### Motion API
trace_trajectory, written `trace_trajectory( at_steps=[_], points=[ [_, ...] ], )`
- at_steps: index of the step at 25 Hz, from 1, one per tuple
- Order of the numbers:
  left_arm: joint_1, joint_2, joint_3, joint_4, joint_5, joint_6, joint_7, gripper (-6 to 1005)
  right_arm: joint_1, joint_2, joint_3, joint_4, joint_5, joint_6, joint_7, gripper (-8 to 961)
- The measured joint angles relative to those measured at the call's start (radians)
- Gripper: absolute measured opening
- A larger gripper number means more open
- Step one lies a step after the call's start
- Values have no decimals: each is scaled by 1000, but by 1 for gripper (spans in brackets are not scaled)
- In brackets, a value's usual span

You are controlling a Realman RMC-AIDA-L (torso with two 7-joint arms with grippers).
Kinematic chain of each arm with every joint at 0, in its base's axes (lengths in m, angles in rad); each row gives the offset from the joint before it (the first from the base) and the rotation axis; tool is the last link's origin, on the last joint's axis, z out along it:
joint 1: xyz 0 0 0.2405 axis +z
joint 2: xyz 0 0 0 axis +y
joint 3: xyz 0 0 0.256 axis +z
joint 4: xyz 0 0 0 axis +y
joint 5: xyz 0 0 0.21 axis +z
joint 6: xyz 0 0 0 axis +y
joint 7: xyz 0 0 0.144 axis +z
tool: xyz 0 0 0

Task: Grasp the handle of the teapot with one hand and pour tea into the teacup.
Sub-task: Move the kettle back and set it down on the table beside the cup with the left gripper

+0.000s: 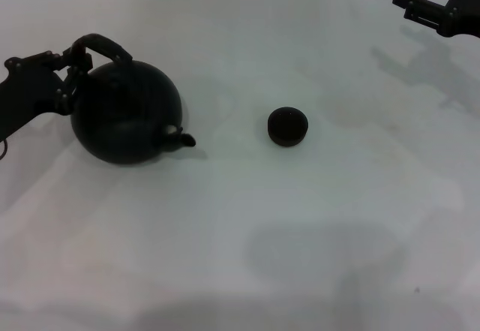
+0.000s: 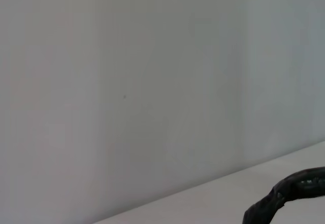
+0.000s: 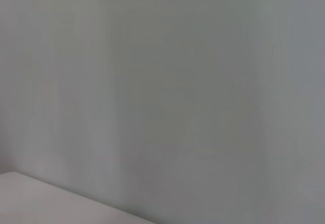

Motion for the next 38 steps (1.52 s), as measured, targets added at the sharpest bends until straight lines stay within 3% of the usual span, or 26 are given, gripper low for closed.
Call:
trace_trajectory(
  at_steps=[4, 13, 29, 38],
  points=[
    [3, 0, 0, -20, -29, 5, 44, 155, 0, 0, 0, 0, 0, 0, 0, 840],
    [26, 1, 0, -48, -131, 10, 123, 457, 1, 0, 0, 1, 0, -6, -1, 840],
    [41, 2, 9, -51, -146, -44, 161, 844, -1, 0, 0, 1, 0, -8, 0, 841],
    [119, 1, 1, -40, -189, -196, 241, 844, -5, -1, 1, 9, 0, -7, 0, 841]
  ],
)
